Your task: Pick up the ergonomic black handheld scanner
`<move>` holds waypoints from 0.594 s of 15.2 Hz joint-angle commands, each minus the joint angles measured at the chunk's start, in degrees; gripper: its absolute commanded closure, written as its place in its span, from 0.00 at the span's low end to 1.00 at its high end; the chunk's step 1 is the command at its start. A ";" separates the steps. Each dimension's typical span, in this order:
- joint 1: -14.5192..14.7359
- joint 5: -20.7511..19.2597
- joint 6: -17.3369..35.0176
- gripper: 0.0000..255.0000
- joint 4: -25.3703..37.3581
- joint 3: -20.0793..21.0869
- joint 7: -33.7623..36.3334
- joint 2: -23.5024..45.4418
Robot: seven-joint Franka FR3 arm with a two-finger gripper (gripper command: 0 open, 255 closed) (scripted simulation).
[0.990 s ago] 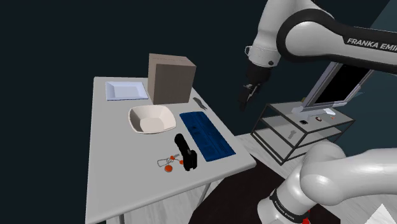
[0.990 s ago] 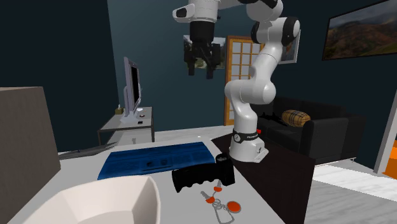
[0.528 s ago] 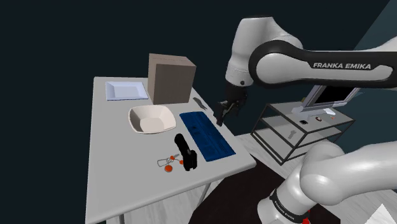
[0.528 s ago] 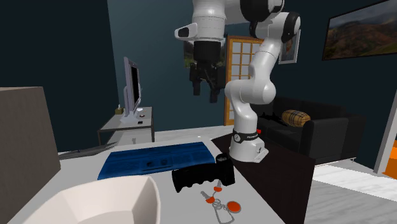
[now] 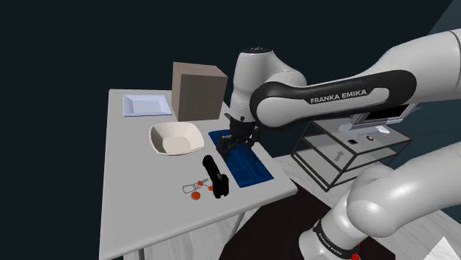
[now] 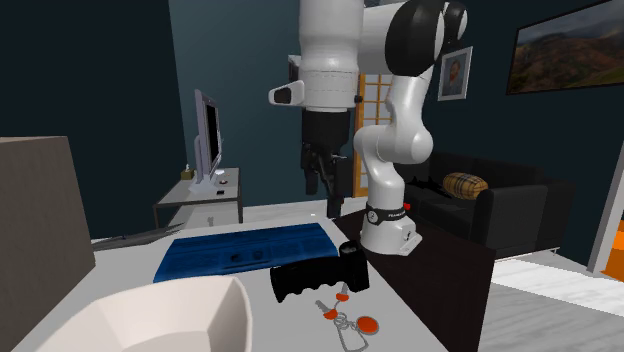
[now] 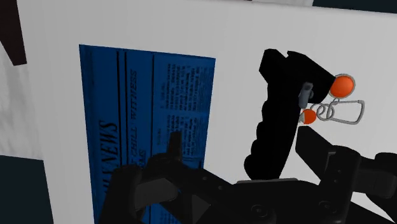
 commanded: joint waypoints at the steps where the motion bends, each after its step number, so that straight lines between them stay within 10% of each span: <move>1: -0.73 -0.59 2.97 0.00 0.99 2.12 4.70 3.94; 9: -2.73 -6.27 11.90 0.00 3.99 6.52 17.40 17.05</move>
